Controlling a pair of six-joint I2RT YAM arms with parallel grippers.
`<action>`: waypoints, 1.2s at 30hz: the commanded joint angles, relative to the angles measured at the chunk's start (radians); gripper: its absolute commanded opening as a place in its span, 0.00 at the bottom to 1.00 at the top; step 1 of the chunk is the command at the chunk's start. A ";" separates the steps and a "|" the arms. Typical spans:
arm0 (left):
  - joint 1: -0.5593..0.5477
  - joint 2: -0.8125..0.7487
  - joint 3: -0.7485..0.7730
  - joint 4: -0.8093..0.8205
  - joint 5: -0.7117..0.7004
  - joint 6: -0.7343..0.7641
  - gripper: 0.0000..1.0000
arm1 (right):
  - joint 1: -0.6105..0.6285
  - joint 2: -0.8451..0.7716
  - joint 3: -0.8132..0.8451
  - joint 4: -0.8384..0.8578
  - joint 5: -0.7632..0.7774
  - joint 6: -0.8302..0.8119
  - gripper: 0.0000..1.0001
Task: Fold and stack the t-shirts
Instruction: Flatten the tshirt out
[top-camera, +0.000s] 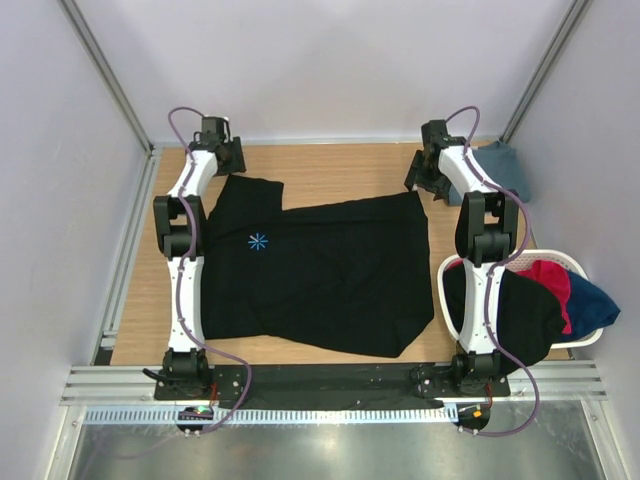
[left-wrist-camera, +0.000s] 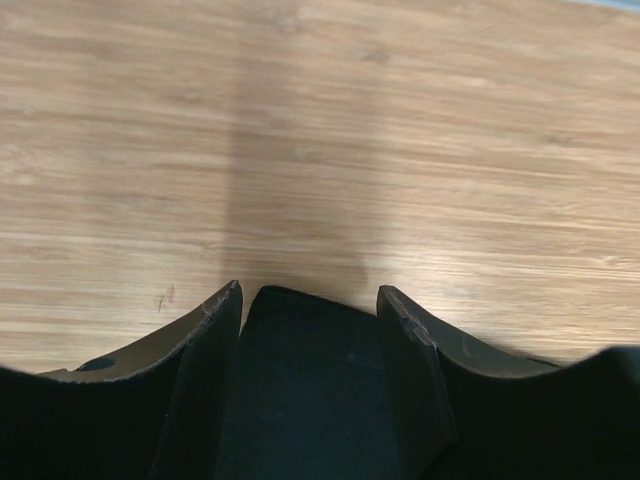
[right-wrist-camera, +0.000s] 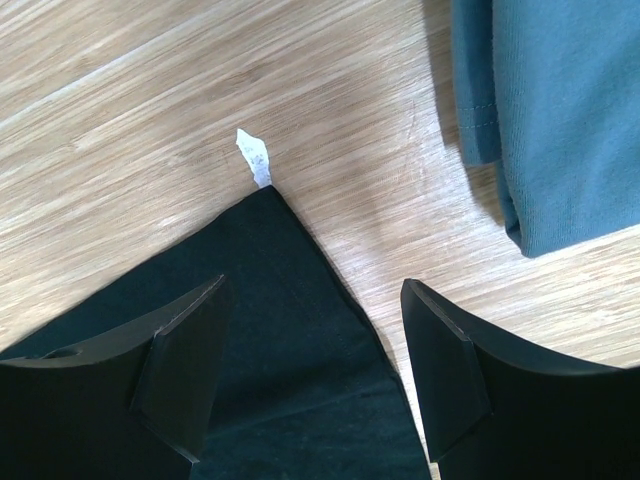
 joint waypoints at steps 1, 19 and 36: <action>0.007 -0.036 -0.021 -0.010 -0.027 0.032 0.58 | 0.003 0.002 0.031 0.006 0.015 0.000 0.74; 0.006 0.003 0.002 -0.044 -0.050 0.024 0.12 | 0.003 0.037 0.080 0.008 0.001 0.004 0.74; 0.006 -0.074 -0.003 0.035 -0.041 -0.001 0.00 | 0.005 0.124 0.160 0.020 -0.037 0.029 0.68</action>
